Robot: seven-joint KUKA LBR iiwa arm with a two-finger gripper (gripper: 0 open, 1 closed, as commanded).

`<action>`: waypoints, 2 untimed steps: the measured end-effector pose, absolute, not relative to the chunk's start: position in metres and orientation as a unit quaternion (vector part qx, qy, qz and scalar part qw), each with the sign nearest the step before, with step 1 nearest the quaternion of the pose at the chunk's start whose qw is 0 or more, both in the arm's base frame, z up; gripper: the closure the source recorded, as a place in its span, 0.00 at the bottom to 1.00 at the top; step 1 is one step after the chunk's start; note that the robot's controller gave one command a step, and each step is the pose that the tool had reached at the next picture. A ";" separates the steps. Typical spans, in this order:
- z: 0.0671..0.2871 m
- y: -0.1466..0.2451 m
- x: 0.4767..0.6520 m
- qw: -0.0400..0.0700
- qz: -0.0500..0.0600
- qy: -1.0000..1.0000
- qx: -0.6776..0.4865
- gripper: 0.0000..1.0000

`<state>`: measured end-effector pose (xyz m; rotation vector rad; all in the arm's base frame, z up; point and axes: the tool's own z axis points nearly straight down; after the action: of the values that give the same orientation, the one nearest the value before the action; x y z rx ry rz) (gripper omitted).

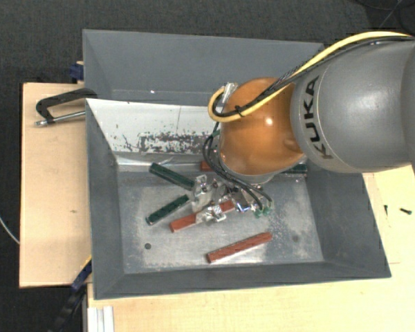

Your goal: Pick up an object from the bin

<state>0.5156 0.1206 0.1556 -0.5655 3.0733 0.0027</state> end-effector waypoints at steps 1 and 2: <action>0.135 0.138 0.541 0.002 0.000 0.946 -0.323 1.00; 0.259 0.139 0.523 0.003 0.001 0.973 -0.230 1.00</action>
Offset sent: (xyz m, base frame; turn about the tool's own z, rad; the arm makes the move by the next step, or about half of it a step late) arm 0.0061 0.0178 0.1019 -0.0994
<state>0.5228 0.1395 0.2586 -0.7202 3.0522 0.0023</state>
